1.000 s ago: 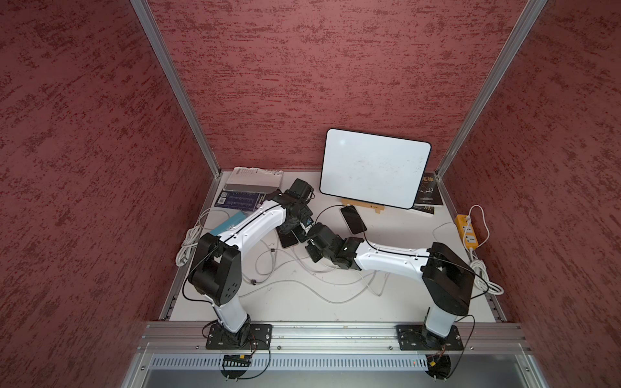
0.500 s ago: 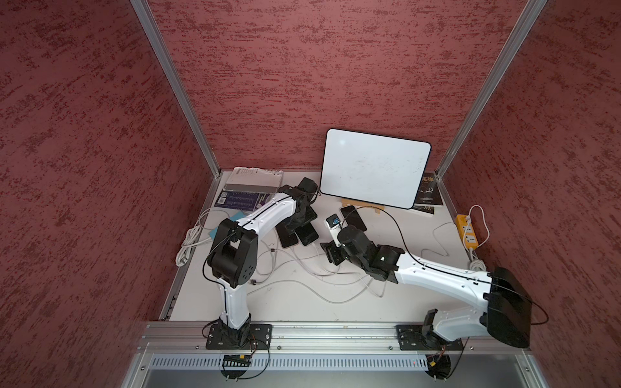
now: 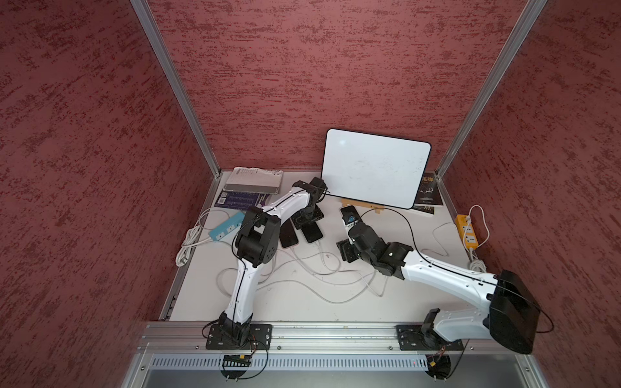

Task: Plug the charging cable into the phone
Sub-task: Place the phone at the center of the board, then pick up the phone at the center of the board.

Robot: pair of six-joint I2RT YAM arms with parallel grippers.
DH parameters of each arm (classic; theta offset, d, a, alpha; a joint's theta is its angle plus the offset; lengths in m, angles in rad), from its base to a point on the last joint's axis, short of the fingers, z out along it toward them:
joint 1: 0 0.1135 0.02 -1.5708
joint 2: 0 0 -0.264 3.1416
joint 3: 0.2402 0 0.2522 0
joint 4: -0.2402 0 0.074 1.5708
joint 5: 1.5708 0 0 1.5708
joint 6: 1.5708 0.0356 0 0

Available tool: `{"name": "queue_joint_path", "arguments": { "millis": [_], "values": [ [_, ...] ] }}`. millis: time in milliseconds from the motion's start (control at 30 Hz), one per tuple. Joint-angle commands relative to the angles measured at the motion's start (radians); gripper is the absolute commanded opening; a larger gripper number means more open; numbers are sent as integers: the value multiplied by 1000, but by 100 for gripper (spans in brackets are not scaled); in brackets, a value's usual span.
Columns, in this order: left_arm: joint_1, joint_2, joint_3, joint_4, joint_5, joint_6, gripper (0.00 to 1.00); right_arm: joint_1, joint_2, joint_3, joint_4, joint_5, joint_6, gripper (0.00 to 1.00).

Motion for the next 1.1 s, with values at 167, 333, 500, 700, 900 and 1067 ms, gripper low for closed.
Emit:
{"name": "queue_joint_path", "arguments": {
  "millis": [167, 333, 500, 700, 900, 1067],
  "values": [
    [-1, 63, 74, -46, 39, 70, 40, -68, 73, 82, -37, -73, 46, 80],
    [0, 46, 68, -43, 41, 73, 86, -107, 161, 149, -77, -58, 60, 91],
    [-6, 7, 78, -80, -11, 67, 100, -166, 252, 218, -91, -71, 65, 99],
    [-25, -92, 37, -69, -49, 87, 100, -221, 391, 337, -153, -85, 50, 99],
    [-54, -368, -262, 176, -54, 93, 100, -271, 516, 431, -232, -49, 32, 99],
    [-56, -541, -439, 309, 10, 89, 100, -316, 562, 439, -215, -60, 15, 99]
  ]
}}
